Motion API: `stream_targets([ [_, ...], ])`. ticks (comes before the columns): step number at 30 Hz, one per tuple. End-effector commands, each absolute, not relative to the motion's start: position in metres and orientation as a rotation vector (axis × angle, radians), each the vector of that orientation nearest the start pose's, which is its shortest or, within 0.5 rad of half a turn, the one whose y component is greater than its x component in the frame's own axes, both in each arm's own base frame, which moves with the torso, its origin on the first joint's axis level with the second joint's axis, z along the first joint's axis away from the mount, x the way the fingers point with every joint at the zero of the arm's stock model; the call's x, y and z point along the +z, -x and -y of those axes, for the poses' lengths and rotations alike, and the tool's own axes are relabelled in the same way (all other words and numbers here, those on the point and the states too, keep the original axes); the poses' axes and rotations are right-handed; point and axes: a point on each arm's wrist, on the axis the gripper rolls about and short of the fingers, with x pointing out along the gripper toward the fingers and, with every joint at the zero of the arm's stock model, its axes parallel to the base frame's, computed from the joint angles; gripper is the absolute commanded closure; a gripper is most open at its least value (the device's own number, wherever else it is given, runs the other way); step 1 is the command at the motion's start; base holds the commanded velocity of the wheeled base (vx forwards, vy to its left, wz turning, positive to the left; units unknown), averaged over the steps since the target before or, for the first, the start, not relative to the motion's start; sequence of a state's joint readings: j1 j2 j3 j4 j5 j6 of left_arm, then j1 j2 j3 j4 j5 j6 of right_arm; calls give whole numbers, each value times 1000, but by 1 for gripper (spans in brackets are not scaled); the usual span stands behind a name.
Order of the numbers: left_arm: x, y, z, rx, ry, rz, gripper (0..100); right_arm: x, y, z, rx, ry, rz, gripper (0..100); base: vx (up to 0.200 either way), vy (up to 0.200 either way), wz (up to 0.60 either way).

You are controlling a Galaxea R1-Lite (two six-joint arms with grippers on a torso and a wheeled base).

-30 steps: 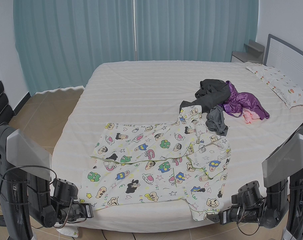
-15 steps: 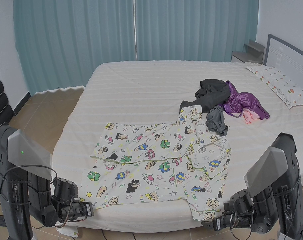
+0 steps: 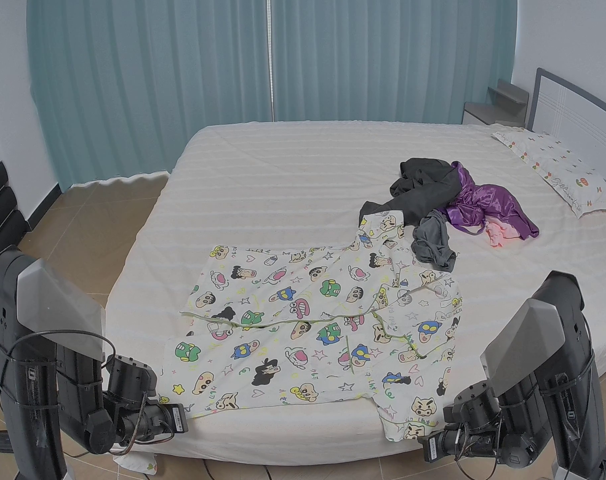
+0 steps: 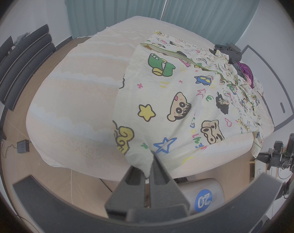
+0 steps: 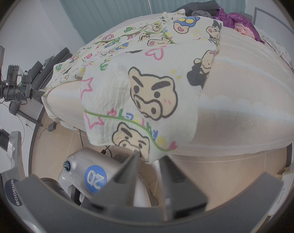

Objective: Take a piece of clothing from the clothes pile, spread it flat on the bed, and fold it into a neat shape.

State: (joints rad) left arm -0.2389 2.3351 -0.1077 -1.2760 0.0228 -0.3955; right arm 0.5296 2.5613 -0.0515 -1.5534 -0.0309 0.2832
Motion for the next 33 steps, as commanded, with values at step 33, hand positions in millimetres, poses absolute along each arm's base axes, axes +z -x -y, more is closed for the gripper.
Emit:
stream_targets([
  [33, -53, -186, 45, -52, 101, -1070, 100, -30, -162, -88, 315, 32, -1074, 100, 0, 0, 0],
])
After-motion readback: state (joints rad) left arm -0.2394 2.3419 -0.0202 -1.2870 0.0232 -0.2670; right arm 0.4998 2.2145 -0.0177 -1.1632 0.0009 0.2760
